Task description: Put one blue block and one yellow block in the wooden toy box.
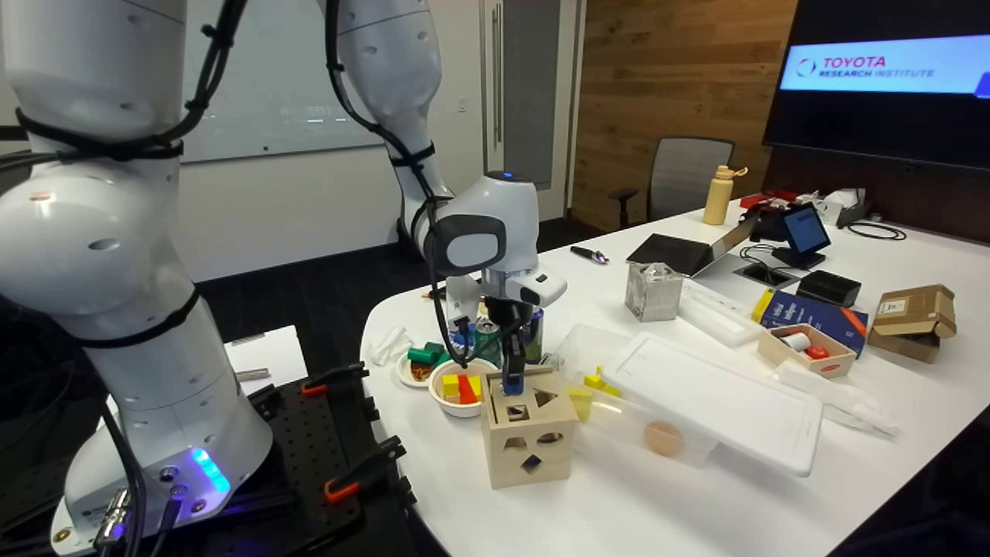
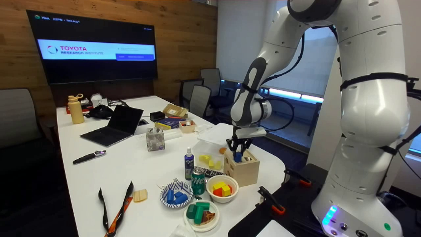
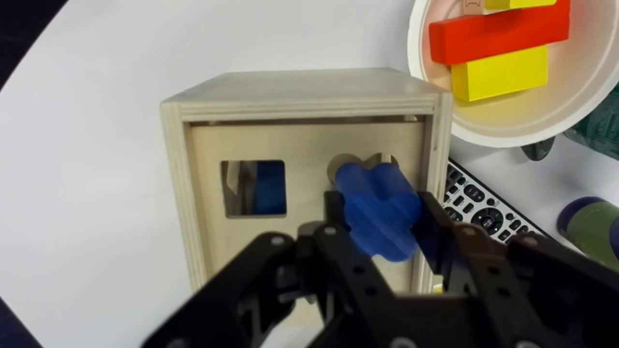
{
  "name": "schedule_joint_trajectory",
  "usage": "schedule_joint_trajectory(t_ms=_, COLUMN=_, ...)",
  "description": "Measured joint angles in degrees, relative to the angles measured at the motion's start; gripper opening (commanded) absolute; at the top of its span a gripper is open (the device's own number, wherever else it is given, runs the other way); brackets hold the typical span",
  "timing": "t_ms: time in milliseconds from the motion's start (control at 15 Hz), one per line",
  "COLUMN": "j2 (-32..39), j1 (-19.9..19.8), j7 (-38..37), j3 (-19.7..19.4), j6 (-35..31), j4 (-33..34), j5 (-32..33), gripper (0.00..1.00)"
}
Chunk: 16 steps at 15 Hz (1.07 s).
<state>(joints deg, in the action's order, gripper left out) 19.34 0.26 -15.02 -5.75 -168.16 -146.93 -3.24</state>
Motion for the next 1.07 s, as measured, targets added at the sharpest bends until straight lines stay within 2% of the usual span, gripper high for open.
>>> schedule_joint_trajectory(t_ms=400, j2=-0.42, j1=2.39, j7=-1.11, j3=-1.74, j6=-0.01, j4=-0.79, j5=0.05, gripper=0.15)
schedule_joint_trajectory(t_ms=733, j2=-0.69, j1=5.73, j7=-3.57, j3=-5.52, j6=-0.15, j4=-1.61, j5=0.76, gripper=0.15)
schedule_joint_trajectory(t_ms=1067, j2=-0.70, j1=6.28, j7=-3.65, j3=-6.16, j6=-0.30, j4=-1.76, j5=0.73, gripper=0.15)
